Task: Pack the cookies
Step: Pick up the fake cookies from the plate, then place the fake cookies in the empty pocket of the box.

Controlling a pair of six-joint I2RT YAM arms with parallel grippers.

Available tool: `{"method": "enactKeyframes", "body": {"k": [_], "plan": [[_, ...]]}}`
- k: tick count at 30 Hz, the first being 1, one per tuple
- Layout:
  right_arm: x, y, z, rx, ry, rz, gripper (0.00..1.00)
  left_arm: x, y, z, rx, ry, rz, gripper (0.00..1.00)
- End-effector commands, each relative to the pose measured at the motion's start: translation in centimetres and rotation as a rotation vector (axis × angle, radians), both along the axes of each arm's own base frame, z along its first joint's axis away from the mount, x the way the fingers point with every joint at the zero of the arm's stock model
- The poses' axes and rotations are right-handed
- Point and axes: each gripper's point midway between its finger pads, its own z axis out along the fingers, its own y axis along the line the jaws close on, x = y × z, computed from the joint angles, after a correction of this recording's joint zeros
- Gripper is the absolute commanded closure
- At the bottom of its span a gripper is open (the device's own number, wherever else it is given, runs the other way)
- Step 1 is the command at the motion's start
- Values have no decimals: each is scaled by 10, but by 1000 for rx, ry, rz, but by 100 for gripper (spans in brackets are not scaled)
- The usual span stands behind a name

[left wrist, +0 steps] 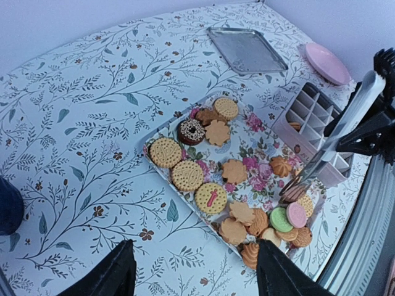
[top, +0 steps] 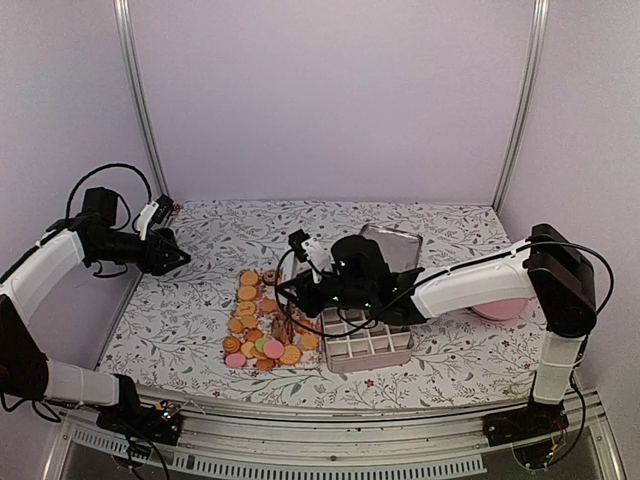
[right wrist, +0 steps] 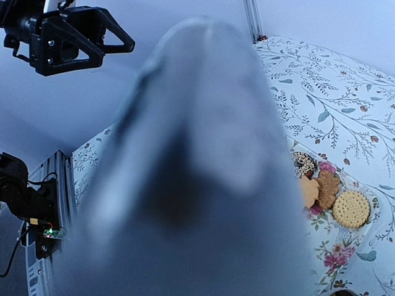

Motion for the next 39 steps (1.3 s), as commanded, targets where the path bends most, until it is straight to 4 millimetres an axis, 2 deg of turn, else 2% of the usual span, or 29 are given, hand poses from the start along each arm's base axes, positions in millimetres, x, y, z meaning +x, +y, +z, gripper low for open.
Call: {"method": "enactKeyframes", "body": {"k": [1, 6, 12, 15, 18, 22, 25, 30, 34, 39], "plan": [[17, -24, 54, 87, -78, -59, 100, 2, 1, 4, -7, -19, 1, 32], [39, -64, 79, 112, -113, -128, 100, 4, 2, 5, -5, -20, 6, 32], [65, -131, 97, 85, -166, -255, 100, 4, 2, 5, -3, -23, 6, 33], [76, -172, 97, 44, -183, -338, 100, 5, 2, 5, -3, -20, 6, 33], [81, -209, 88, -19, -188, -416, 100, 5, 2, 4, -7, -16, 5, 32], [77, -240, 74, -82, -195, -479, 100, 5, 1, 3, -9, -13, 4, 33], [72, -251, 62, -109, -182, -500, 100, 5, 1, 4, -11, -12, 3, 32], [70, -250, 49, -117, -152, -496, 100, 5, 1, 5, -13, -14, 3, 32], [73, -242, 51, -96, -149, -472, 100, 4, 1, 5, -11, -15, 5, 33], [79, -233, 58, -76, -153, -452, 94, 3, 2, 2, -1, -14, 7, 32]]}}
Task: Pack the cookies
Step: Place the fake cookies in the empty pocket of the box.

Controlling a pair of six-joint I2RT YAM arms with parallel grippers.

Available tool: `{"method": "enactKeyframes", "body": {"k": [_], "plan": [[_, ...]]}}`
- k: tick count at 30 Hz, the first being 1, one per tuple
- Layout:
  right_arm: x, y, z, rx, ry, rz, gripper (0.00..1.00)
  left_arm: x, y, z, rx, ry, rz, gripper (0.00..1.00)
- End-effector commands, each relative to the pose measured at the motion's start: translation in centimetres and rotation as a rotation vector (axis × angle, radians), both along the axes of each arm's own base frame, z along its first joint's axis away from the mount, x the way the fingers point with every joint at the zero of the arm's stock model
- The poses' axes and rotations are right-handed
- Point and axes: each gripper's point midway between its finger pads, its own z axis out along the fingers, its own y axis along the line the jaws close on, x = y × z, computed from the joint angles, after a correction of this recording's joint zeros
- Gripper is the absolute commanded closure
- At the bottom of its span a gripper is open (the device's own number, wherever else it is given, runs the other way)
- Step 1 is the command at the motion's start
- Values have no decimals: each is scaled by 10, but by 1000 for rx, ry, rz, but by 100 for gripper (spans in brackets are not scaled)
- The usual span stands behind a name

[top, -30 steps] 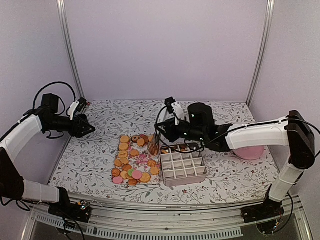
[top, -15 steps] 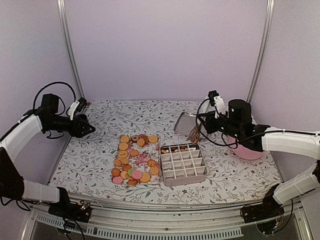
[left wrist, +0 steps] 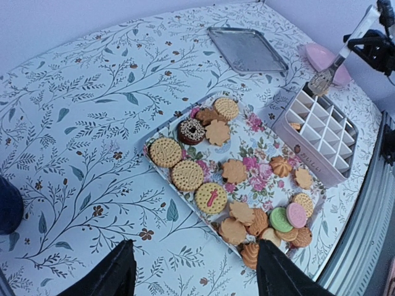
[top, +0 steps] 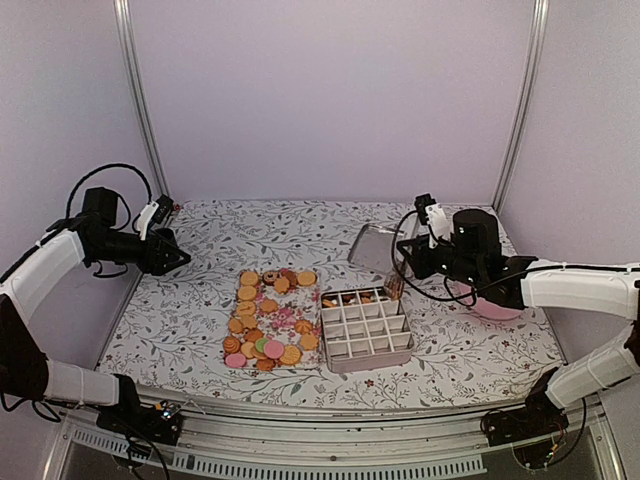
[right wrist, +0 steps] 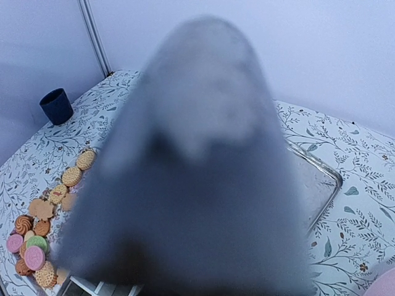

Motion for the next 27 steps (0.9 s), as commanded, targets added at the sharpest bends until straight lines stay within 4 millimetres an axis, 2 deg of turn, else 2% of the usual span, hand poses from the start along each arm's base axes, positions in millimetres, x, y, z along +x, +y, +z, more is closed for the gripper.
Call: {"method": "enactKeyframes", "body": {"k": [1, 8, 20, 27], "plan": [[8, 13, 16, 43, -27, 30, 91, 3, 2, 2, 0, -15, 6, 32], [9, 20, 22, 61, -32, 53, 73, 3, 3, -2, 9, -12, 6, 33], [7, 19, 43, 77, -77, 39, 66, 2, 3, -2, 10, -12, 5, 33], [4, 25, 42, 54, -82, 33, 61, 2, 2, 0, 3, -12, 2, 33]]}}
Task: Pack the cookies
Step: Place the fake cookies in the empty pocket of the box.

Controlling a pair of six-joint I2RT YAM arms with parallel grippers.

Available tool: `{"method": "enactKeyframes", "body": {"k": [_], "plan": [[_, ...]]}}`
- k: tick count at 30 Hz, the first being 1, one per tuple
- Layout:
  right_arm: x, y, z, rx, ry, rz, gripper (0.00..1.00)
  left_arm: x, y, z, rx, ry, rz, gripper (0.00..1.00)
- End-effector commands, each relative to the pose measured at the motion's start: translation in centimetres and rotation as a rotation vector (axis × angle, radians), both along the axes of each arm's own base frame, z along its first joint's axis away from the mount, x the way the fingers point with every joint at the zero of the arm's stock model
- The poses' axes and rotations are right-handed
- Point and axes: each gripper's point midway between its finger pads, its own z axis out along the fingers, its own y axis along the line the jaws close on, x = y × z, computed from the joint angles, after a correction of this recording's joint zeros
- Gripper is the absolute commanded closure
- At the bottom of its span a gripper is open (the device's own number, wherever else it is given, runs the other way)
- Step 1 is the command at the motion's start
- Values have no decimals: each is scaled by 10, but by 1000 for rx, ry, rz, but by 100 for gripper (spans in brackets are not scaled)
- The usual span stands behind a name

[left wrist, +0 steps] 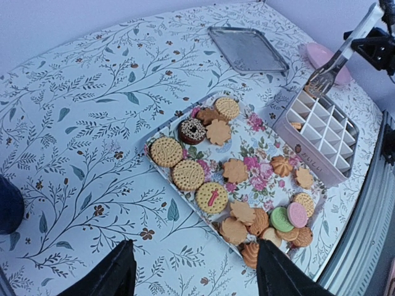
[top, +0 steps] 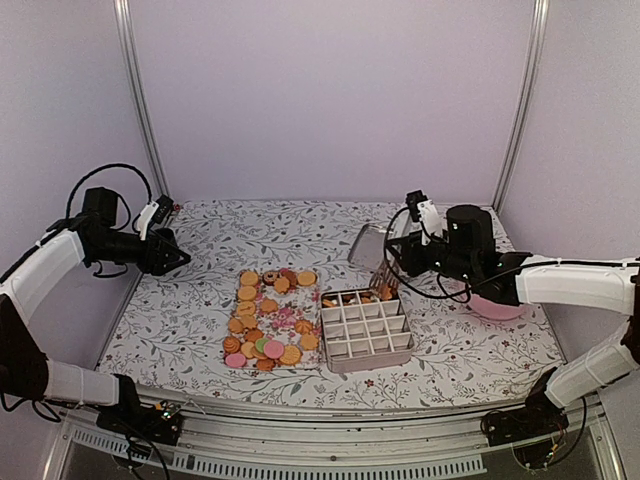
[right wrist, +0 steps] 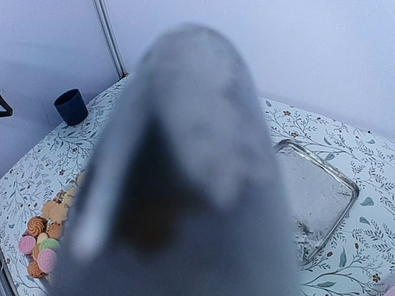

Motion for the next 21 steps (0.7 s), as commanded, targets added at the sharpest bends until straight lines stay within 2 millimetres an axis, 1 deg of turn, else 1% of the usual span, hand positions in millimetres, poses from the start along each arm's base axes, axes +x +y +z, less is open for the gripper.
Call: {"method": "enactKeyframes", "body": {"k": [1, 5, 11, 16, 21], "plan": [[3, 5, 33, 34, -75, -15, 60, 2, 1, 1, -1, -13, 2, 32], [4, 3, 33, 29, -78, -29, 58, 3, 2, 0, 1, -12, 2, 33], [5, -2, 37, 17, -99, -52, 59, 4, 2, 0, -2, -9, 1, 33], [1, -3, 49, 28, -122, -35, 62, 4, 2, 2, 0, -14, 1, 32], [-3, -6, 53, 34, -124, -40, 66, 4, 1, 3, -4, -14, 1, 33]]}}
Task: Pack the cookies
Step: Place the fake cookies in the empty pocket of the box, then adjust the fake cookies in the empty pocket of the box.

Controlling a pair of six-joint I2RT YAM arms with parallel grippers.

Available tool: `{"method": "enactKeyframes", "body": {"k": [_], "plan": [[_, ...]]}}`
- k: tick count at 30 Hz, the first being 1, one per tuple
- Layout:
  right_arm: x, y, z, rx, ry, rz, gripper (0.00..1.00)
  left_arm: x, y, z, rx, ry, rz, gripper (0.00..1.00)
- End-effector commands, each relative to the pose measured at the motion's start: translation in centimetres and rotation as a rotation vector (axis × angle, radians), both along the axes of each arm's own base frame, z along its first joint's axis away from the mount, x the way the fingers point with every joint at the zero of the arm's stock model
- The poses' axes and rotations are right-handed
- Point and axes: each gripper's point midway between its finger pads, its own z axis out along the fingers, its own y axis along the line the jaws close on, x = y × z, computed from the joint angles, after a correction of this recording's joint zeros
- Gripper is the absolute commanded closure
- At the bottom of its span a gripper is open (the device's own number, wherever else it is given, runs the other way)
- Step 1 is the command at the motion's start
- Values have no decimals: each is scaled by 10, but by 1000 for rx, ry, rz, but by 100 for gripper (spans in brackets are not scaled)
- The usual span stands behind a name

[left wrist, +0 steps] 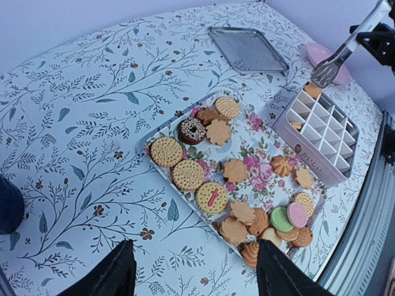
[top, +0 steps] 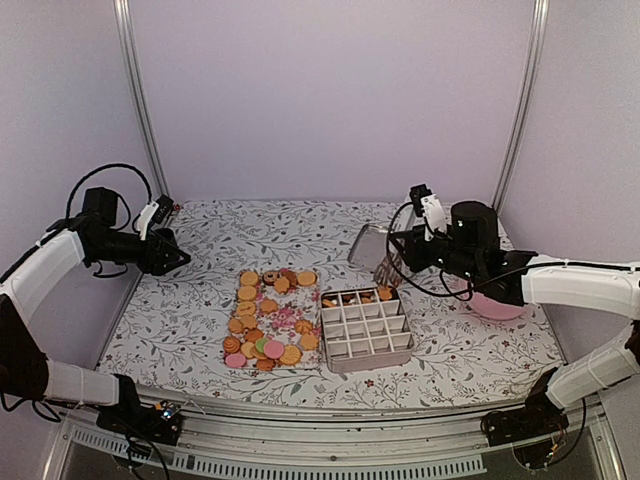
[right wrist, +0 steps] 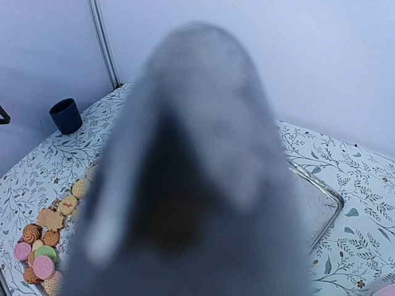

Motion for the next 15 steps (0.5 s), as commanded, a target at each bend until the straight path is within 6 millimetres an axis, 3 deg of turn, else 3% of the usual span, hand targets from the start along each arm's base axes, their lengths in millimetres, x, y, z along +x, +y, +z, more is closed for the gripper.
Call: {"method": "enactKeyframes", "body": {"k": [1, 4, 15], "plan": [[-2, -3, 35, 47, -67, -7, 68, 4, 1, 2, -4, -14, 0, 32], [-2, -3, 27, 36, -52, -13, 72, 5, 1, 3, -4, -16, 0, 33], [4, -1, -7, -32, 2, -18, 71, 5, 2, 6, 3, -29, 1, 33]]}}
